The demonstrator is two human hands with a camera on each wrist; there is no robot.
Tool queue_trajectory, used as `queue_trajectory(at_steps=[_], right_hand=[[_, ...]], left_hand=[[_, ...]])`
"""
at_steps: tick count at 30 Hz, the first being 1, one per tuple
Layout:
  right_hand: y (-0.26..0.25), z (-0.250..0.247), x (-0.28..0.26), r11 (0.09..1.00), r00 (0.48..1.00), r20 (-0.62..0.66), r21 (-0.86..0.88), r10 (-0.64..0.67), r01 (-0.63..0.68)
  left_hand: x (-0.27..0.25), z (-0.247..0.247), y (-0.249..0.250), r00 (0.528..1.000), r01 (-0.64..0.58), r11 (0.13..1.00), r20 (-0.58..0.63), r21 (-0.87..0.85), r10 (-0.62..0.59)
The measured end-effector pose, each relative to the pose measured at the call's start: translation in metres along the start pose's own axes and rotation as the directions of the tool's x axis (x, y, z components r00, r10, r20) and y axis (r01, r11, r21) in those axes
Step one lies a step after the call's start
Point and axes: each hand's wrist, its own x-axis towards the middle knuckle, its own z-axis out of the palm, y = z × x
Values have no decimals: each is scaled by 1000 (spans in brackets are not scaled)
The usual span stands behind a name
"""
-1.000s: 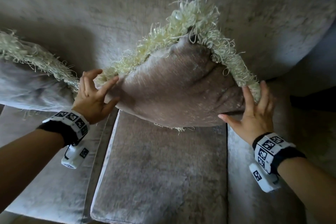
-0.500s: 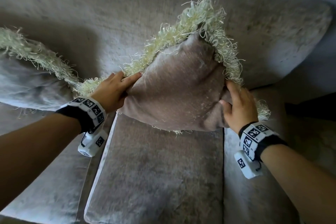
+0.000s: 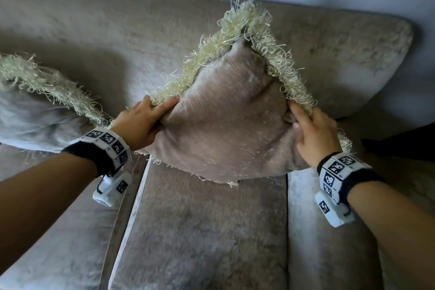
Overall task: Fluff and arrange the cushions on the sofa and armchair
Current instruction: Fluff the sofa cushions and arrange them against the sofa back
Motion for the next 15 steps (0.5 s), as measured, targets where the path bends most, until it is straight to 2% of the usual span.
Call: queue_trajectory(at_steps=[6,9,15], right_hand=[[-2,39,-4,985,991,-41,-117,125,-129],[2,43,-2,977,983,-5,-110,185,-185],[-2,34,-5,980,984,-11,-98,175,-175]], left_hand=[[15,30,-15,992,73,992,-108,103,-62],[15,34,-19,990,122,987,-85,106,-113],[9,27,-15,978,209,972,-42,103,-206]])
